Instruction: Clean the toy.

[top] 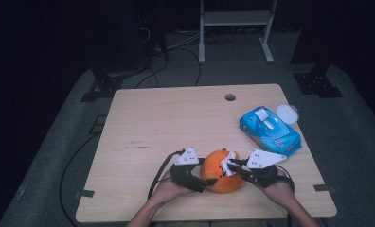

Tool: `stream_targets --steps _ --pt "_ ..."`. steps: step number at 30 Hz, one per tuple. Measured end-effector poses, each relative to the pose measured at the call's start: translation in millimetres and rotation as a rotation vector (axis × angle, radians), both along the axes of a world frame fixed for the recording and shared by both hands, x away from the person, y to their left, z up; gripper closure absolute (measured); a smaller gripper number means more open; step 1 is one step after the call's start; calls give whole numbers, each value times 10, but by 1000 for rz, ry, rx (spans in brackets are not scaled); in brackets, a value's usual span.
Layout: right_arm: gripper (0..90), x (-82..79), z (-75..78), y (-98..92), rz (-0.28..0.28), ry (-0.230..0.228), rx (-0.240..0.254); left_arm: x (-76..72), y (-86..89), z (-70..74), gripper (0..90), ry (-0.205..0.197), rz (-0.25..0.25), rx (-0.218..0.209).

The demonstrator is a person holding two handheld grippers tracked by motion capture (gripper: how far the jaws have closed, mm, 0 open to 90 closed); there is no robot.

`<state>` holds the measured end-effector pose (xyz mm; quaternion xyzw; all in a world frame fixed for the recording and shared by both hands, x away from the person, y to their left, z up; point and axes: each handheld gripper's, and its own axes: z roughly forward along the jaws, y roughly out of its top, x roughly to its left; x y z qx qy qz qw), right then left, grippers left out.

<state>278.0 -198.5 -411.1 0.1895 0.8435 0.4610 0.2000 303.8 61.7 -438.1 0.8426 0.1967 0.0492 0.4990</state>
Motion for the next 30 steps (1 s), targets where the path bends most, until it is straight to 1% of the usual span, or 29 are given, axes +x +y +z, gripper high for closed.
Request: stream_targets --steps 1,3,4,5,7,8,9,11,12,13,14,15,16,17,18,19,20,21,22,23,24,25,26,27,28,29,30 --pt "797 -25 21 17 2 -10 -3 -18 -11 7 242 -25 3 5" --pt "797 -77 75 83 36 -19 0 -64 -39 20 290 -75 -2 22" --pt "797 -107 100 138 60 -28 -3 -85 -54 28 299 -101 -12 43" --pt "797 -133 123 205 83 -38 -9 -105 -68 32 305 -123 -20 53" --pt "797 -159 152 337 118 -57 -35 -133 -76 33 316 -157 -30 83" --pt "797 -150 165 379 125 -67 -55 -135 -68 30 324 -167 -31 94" --pt "797 -124 174 397 130 -68 -63 -130 -55 21 328 -167 -30 92" --pt "797 -58 187 361 116 -52 -49 -116 -34 -2 337 -171 -38 85" --pt "797 -26 188 322 98 -54 -45 -111 -27 -8 337 -170 -39 86" --pt "797 -26 188 322 98 -54 -45 -111 -27 -8 337 -170 -39 86" --pt "797 2 186 270 78 -51 -41 -105 -20 -17 337 -164 -38 77" --pt "797 49 161 149 37 -31 -36 -100 -16 -20 323 -159 -37 76" --pt "797 62 135 93 20 -21 -37 -78 -14 -20 290 -118 -21 57" --pt "797 62 135 93 20 -21 -37 -78 -14 -20 249 -118 -21 57" --pt "797 63 104 48 10 -8 -32 -54 -12 -11 195 -57 -20 27" --pt "798 44 67 11 5 5 -16 -40 -14 0 195 -18 -24 12" --pt "798 -3 26 -8 7 17 2 -33 -25 14 150 18 -21 -10" --pt "798 -3 26 -8 7 17 2 -29 -33 26 150 49 -18 -29" --pt "798 -63 5 7 18 22 11 -36 -50 34 173 56 5 -34" --pt "798 -81 14 18 16 19 7 -36 -50 34 210 56 5 -34" --pt "798 -81 14 18 16 19 7 -55 -57 35 210 27 11 -20" --pt "798 -96 36 31 20 11 3 -79 -64 38 249 3 16 -14" --pt "798 -112 64 51 29 5 3 -105 -74 51 282 -27 12 -4" --pt "798 -130 97 94 48 3 10 -132 -93 64 299 -65 3 15" --pt "798 -157 141 184 82 -7 5 -188 -130 79 325 -131 -23 48" --pt "798 -157 141 184 82 -7 5 -188 -130 79 329 -131 -23 48" --pt "798 -163 175 296 115 -27 -16 -229 -147 86 335 -185 -44 83"
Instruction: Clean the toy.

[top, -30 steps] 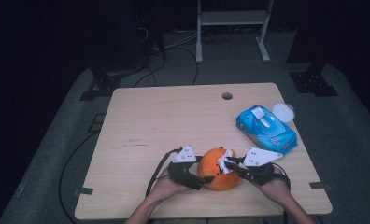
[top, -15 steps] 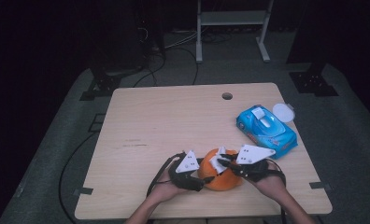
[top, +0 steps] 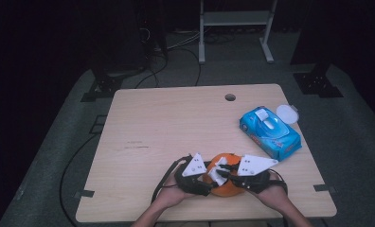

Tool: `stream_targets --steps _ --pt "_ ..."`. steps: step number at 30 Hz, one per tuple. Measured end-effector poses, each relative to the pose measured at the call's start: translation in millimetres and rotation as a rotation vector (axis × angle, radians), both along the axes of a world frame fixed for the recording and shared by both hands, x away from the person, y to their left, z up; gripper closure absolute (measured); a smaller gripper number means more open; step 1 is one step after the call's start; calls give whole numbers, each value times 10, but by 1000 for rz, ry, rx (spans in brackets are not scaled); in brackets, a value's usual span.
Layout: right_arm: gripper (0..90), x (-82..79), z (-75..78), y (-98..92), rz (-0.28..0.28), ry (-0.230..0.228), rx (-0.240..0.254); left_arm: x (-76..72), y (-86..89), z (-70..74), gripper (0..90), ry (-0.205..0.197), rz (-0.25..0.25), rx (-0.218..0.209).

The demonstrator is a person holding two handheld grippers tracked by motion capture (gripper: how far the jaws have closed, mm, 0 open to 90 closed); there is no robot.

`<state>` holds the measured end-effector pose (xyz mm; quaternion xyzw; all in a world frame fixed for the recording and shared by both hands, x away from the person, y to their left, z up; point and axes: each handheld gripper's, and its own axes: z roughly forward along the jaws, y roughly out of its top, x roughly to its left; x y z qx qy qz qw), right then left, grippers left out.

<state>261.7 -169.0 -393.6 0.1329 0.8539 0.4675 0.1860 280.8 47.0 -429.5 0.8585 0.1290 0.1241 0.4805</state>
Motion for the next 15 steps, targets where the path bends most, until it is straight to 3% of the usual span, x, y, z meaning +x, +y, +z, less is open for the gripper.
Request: stream_targets --steps 3,9,12,13,14,15 --pt "798 61 31 41 7 0 -19 -10 17 -17 353 -21 -9 7" --pt "798 188 14 -207 -80 10 -4 1 41 -42 352 -13 -17 -2" --pt "798 205 -50 -359 -118 41 4 48 55 -45 300 42 -7 -22" --pt "798 171 -110 -421 -127 56 14 60 55 -46 225 67 -6 -35" --pt "799 145 -129 -435 -130 55 19 75 55 -42 190 99 -11 -49" --pt "799 118 -137 -436 -130 50 19 95 41 -33 165 156 -13 -79"
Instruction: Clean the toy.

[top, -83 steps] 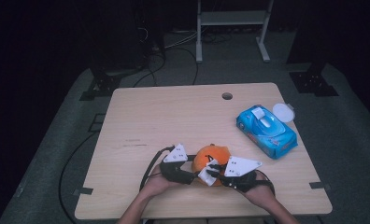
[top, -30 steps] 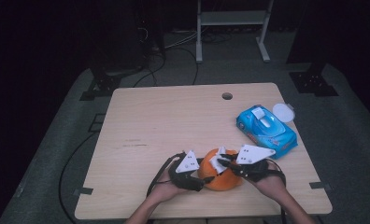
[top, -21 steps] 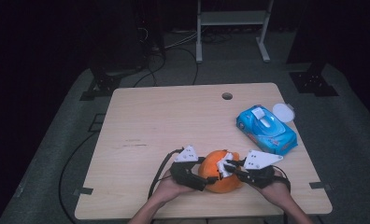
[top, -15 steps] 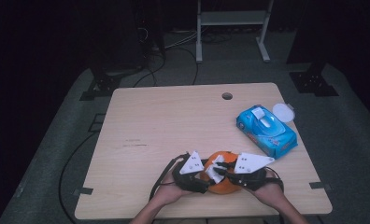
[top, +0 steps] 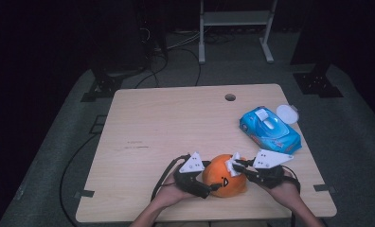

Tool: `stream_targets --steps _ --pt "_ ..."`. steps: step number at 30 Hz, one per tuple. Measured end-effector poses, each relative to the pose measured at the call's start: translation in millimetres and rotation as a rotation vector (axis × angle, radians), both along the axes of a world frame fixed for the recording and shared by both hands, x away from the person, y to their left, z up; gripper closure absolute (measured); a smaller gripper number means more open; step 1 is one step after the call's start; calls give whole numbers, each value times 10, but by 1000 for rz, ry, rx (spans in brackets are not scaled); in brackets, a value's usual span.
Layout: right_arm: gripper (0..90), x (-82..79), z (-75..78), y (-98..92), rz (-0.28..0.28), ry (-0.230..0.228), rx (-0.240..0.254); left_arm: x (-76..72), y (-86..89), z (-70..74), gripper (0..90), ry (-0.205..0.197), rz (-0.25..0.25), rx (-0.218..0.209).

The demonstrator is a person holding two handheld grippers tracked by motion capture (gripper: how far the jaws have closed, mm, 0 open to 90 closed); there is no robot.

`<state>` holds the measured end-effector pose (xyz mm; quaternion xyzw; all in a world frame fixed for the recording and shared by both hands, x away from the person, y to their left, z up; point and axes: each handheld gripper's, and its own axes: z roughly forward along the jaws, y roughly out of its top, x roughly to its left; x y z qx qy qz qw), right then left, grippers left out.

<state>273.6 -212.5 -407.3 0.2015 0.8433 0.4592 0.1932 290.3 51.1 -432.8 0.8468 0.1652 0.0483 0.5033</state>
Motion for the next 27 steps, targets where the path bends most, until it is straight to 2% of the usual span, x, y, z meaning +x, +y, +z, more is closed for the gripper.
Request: stream_targets --steps 1,2,3,4,5,6,7,8,9,12,15,16,19,22,24,26,27 --pt "799 -28 4 12 2 0 2 11 -9 8 135 34 8 -8" --pt "799 -28 4 12 2 0 2 11 -9 8 115 34 8 -8" --pt "799 -51 15 31 11 -1 1 26 -20 13 115 64 22 -14" --pt "799 -80 33 75 28 -3 1 32 -24 14 111 76 35 -15" --pt "799 -121 57 169 54 -8 -5 30 -43 2 162 60 54 -3" --pt "799 -121 57 169 54 -8 -5 30 -43 2 200 60 54 -3" --pt "799 -150 80 293 92 -14 -11 4 -53 -5 231 13 50 4" --pt "799 -150 80 293 92 -14 -11 -22 -62 -3 231 -9 47 13" --pt "799 -146 94 391 107 -31 -25 -56 -63 2 261 -49 46 36" --pt "800 -84 115 408 107 -23 -10 -71 -49 -8 293 -71 40 37" --pt "800 -60 128 368 88 -29 -10 -79 -47 -13 299 -82 31 38" --pt "800 -44 131 270 56 -30 -13 -84 -47 -16 300 -84 29 36" --pt "800 -40 118 171 36 -23 -10 -87 -41 -26 299 -79 24 26" --pt "800 -80 63 -21 3 -5 -8 -97 -44 -18 263 -61 8 19" --pt "800 -90 55 -40 2 0 0 -106 -62 -17 256 -47 0 6" --pt "800 -115 72 7 6 -13 -7 -128 -82 -6 264 -62 4 21" --pt "800 -124 98 96 24 -20 -9 -137 -89 -3 280 -72 8 25"
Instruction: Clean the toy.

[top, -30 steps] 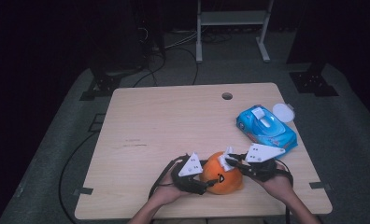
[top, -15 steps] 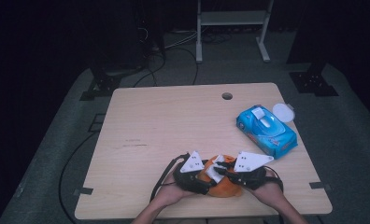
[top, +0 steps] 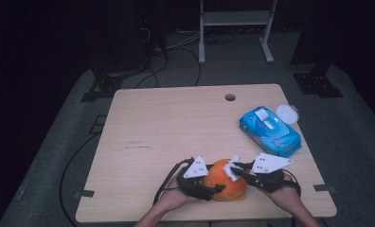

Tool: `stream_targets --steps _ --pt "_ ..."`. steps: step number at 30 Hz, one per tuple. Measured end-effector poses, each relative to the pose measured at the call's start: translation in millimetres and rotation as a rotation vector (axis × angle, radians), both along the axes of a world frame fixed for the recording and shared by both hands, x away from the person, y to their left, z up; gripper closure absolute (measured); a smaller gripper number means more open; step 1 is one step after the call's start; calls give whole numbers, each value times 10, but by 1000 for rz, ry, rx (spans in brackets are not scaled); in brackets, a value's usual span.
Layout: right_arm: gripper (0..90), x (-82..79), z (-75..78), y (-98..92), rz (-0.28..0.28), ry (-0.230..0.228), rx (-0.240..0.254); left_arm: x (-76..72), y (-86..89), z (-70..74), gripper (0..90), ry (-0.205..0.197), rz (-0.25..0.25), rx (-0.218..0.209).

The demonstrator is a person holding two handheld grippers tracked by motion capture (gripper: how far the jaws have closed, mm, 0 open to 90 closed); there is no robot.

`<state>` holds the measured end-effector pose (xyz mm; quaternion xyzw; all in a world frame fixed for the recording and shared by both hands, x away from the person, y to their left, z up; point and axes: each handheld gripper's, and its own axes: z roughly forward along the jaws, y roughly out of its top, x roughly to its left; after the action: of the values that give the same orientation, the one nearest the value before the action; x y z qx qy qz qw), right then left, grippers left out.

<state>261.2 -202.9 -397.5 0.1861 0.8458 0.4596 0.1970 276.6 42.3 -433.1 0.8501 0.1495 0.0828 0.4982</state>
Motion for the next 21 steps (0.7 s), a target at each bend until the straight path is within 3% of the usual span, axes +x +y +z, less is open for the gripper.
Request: stream_targets --steps 1,3,7,11,12,17,21 --pt "800 0 0 0 0 0 0 -11 -4 3 280 -13 2 9" --pt "800 7 36 205 54 -10 -1 -29 -8 3 294 -38 8 33" --pt "800 35 38 339 87 -24 -27 -5 66 -24 315 -23 14 26" --pt "800 28 25 240 73 -13 -17 6 97 -44 319 -12 17 14" --pt "800 11 3 135 53 -7 -14 15 114 -58 319 3 22 3" --pt "800 -23 -48 -83 11 14 8 4 128 -64 314 0 20 4" --pt "800 -49 -102 -157 10 29 26 8 123 -32 203 32 -13 0"
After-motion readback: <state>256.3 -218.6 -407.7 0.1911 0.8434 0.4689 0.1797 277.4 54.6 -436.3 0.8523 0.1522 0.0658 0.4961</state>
